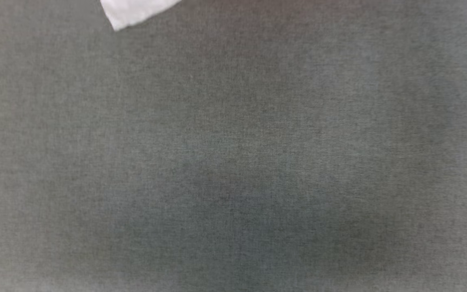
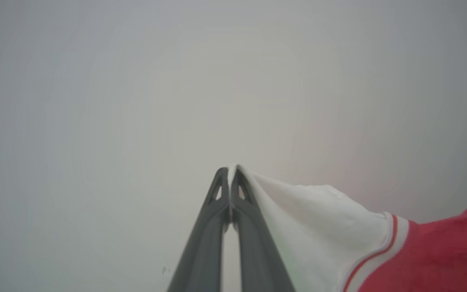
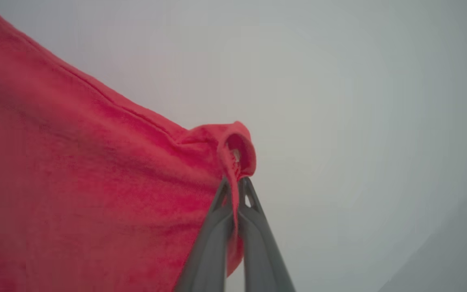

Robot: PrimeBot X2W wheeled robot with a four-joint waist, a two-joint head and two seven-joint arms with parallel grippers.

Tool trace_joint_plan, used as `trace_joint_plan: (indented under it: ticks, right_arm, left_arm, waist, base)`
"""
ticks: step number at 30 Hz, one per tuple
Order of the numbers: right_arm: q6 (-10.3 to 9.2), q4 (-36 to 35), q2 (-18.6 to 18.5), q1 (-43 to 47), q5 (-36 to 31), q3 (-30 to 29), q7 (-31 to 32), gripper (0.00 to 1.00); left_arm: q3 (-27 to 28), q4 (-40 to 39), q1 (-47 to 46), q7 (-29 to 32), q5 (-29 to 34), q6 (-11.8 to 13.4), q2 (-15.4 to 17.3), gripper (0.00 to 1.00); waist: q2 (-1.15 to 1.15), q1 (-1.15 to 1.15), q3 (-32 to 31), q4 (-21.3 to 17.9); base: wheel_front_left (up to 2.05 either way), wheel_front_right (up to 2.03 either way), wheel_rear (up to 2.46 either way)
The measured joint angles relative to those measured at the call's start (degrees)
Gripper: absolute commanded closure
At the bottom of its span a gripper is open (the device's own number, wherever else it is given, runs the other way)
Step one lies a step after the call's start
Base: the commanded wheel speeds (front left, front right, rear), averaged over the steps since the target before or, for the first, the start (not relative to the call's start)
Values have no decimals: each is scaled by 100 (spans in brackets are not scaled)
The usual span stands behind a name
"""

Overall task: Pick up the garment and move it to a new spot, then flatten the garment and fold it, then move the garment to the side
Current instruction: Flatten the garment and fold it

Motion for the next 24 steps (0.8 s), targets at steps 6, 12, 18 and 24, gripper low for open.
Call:
trace_joint_plan:
  ticks: [6,12,18,24]
  right_arm:
    - [0,780,-12,217,131,385,-44,100]
    - [0,1050,-90,1111,1009,1070,181,100]
    - [0,503,-421,2366,2196,1811,781,100]
    - [0,-712,-1148,3842,3249,2178,1433,100]
  left_arm:
    - [-46,-526,739,-67,-37,-76,112,100]
    - [-781,-1534,2348,583,-976,-98,624,100]
    - [-1238,-2486,3823,1298,-1719,-94,1372,100]
    - [-1540,-3710,5383,1723,-2440,516,2108,100]
  waist:
    - [0,0,65,138]
    - [0,0,-272,235]
    - [0,0,-728,289]
    - [0,0,-1215,317]
  base:
    - [0,0,0]
    - [0,0,0]
    - [0,0,0]
    - [0,0,0]
